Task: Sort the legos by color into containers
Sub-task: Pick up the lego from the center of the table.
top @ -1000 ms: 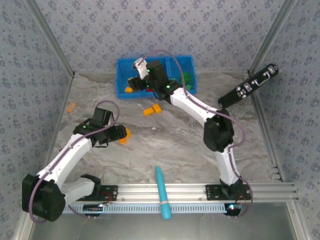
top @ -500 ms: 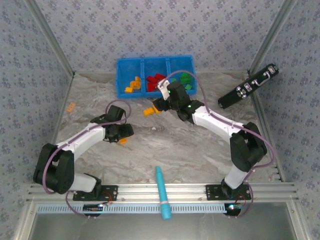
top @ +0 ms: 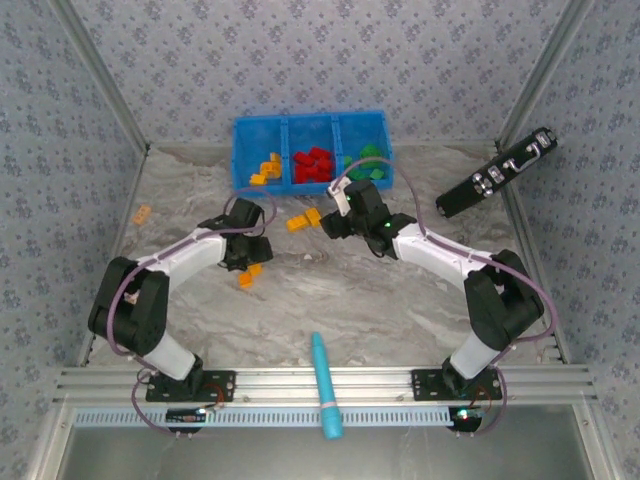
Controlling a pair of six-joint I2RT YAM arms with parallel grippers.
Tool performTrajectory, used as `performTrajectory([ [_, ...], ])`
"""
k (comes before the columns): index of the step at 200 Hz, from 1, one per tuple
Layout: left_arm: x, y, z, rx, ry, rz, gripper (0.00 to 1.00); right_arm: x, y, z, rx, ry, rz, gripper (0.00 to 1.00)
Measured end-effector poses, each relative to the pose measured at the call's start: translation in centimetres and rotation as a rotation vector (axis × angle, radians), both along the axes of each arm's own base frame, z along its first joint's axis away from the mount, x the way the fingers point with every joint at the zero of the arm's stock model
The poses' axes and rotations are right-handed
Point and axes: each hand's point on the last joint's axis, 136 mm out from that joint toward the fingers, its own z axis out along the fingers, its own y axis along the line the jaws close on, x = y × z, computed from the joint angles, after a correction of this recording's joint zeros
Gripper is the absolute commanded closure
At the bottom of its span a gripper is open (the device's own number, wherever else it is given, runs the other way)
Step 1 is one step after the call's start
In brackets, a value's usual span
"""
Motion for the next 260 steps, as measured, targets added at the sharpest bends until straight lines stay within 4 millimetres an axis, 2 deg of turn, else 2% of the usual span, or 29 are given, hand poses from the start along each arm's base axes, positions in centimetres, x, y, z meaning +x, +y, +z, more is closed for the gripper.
performTrajectory([
  [83,0.6,-1.2,-1.1,0.031,0.028,-0.037,0.48,0.0,0.4,0.0,0.028,0.007,0.01,0.25],
  [149,-0.1,-1.9,-2.9,0.071,0.089,-0.077,0.59,0.6,-0.9,-0.6,0.023,0.015,-0.02,0.25],
  [185,0.0,-2.2,-3.0,0.08,0.092,-0.093,0.73,0.9,-1.5,-0.7,0.022,0.016,-0.034,0.25],
  [210,0.0,-2.4,-3.0,0.092,0.1,-0.109,0.77,0.9,-1.7,-1.0,0.021,0.017,-0.038,0.25],
  [235,0.9,-2.6,-1.8,0.115,0.081,-0.132,0.77,0.6,-2.4,-2.2,0.008,0.039,-0.048,0.25],
  [260,4.2,-3.4,1.9,0.088,-0.009,-0.14,0.77,0.1,-3.7,-3.0,0.003,0.066,-0.076,0.25],
])
